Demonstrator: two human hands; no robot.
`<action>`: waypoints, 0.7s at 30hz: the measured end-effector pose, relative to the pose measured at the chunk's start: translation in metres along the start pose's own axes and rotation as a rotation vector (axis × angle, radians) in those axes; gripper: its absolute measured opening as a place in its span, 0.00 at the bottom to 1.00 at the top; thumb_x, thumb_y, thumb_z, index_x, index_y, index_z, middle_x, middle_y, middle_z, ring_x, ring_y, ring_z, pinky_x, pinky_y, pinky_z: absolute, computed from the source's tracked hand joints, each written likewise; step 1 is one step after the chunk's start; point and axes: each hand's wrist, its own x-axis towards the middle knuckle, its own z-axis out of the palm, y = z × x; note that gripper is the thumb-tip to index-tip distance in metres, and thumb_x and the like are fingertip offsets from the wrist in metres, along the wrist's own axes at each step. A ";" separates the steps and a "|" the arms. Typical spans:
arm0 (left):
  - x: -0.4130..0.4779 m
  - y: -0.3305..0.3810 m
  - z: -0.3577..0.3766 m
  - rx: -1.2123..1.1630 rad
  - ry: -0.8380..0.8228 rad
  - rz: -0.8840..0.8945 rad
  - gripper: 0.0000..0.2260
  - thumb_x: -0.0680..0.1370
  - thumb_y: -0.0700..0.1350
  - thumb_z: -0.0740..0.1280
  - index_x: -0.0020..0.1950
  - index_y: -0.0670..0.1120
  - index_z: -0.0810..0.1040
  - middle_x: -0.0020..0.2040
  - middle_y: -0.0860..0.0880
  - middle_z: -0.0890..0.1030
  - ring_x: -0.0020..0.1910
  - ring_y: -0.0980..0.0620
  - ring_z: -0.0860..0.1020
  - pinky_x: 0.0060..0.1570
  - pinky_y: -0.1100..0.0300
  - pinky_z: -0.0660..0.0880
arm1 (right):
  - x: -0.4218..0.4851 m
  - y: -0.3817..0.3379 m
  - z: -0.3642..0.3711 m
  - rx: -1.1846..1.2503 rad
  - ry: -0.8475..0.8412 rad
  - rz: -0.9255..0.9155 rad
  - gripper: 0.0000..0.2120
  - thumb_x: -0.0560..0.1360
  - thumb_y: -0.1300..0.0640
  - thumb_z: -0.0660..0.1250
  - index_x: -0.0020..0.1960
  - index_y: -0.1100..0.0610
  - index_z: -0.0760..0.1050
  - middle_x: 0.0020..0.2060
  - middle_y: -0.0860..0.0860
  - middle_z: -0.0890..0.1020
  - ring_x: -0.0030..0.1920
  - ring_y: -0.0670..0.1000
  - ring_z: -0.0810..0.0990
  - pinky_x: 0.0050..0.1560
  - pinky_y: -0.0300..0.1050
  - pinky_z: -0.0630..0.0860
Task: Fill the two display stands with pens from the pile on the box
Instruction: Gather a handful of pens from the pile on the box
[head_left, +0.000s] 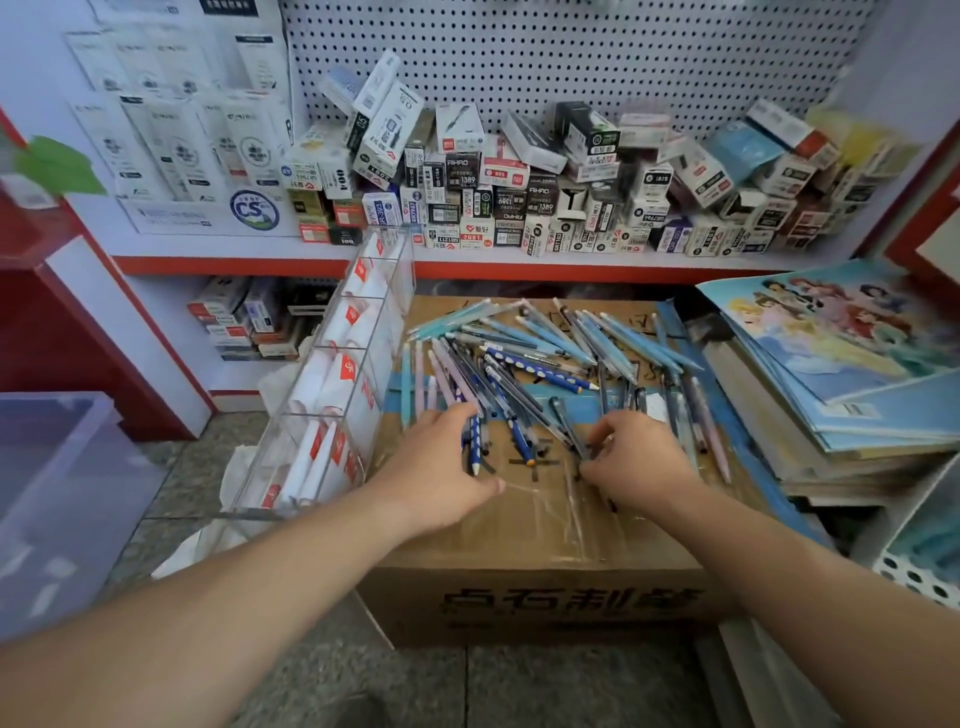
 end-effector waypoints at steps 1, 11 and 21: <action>0.000 0.000 -0.001 -0.007 0.010 -0.001 0.39 0.76 0.56 0.74 0.82 0.55 0.57 0.79 0.50 0.60 0.77 0.48 0.64 0.76 0.49 0.64 | -0.001 0.000 -0.002 0.029 -0.005 0.022 0.07 0.74 0.59 0.74 0.49 0.53 0.78 0.42 0.50 0.82 0.37 0.50 0.83 0.37 0.48 0.84; -0.005 0.014 0.004 -0.638 -0.075 -0.100 0.11 0.84 0.49 0.66 0.53 0.42 0.82 0.53 0.42 0.85 0.55 0.45 0.84 0.60 0.44 0.80 | -0.046 -0.041 0.006 0.564 -0.201 -0.221 0.06 0.75 0.64 0.75 0.51 0.58 0.84 0.41 0.57 0.87 0.34 0.48 0.81 0.38 0.42 0.82; -0.001 0.006 0.005 -0.956 -0.080 -0.311 0.06 0.86 0.44 0.60 0.60 0.44 0.74 0.51 0.39 0.86 0.47 0.42 0.87 0.44 0.45 0.84 | 0.001 -0.018 0.015 -0.045 0.098 -0.190 0.06 0.78 0.51 0.72 0.53 0.52 0.80 0.47 0.47 0.82 0.45 0.47 0.81 0.49 0.47 0.81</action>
